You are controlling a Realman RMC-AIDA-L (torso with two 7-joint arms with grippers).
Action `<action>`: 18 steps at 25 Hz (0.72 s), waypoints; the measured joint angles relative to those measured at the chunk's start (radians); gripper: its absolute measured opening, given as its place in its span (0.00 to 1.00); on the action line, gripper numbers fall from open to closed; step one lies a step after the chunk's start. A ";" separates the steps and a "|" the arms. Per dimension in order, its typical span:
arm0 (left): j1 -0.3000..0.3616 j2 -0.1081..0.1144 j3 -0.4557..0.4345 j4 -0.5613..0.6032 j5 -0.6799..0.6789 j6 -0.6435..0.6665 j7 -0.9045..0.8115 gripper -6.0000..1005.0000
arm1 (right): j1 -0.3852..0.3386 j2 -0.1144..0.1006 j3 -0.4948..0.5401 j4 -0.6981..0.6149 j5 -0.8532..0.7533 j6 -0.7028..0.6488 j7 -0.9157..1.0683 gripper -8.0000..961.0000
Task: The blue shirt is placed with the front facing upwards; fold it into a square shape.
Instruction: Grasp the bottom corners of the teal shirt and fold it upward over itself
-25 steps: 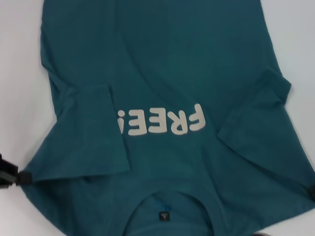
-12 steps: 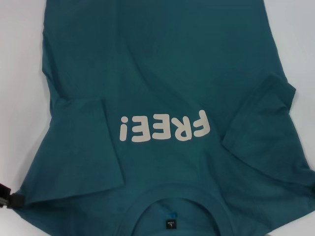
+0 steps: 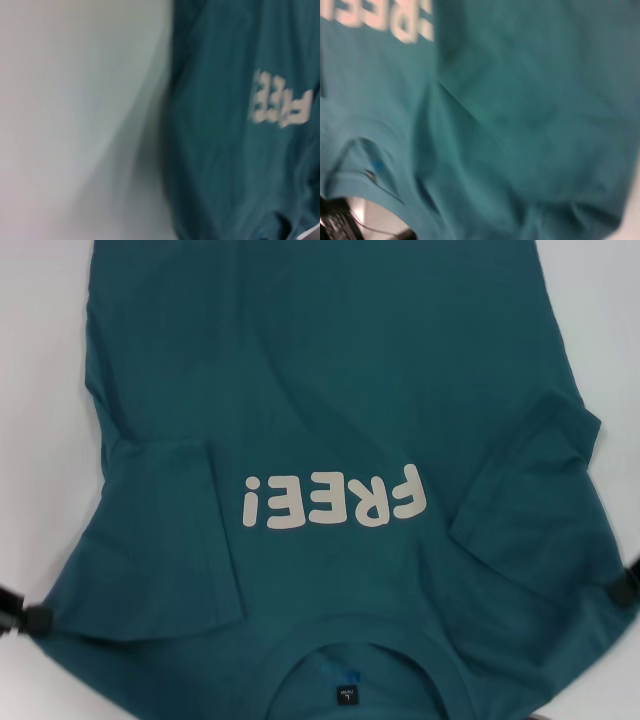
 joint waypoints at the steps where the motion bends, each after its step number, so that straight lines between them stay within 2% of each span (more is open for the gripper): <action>1: -0.010 0.004 -0.002 0.003 -0.012 0.000 -0.001 0.01 | 0.004 -0.002 0.001 0.004 0.027 0.000 0.000 0.03; 6: -0.101 0.029 -0.072 0.058 -0.032 -0.042 -0.051 0.01 | 0.039 -0.010 0.032 0.009 0.174 -0.007 0.020 0.03; 10: -0.177 0.032 -0.144 0.070 -0.036 -0.093 -0.096 0.01 | 0.058 -0.010 0.087 0.021 0.265 -0.037 0.057 0.03; 14: -0.230 0.037 -0.156 0.079 -0.043 -0.176 -0.136 0.01 | 0.059 -0.020 0.138 0.044 0.328 -0.103 0.093 0.03; 18: -0.262 0.054 -0.162 0.126 -0.045 -0.303 -0.146 0.01 | 0.052 -0.027 0.177 0.048 0.374 -0.197 0.104 0.03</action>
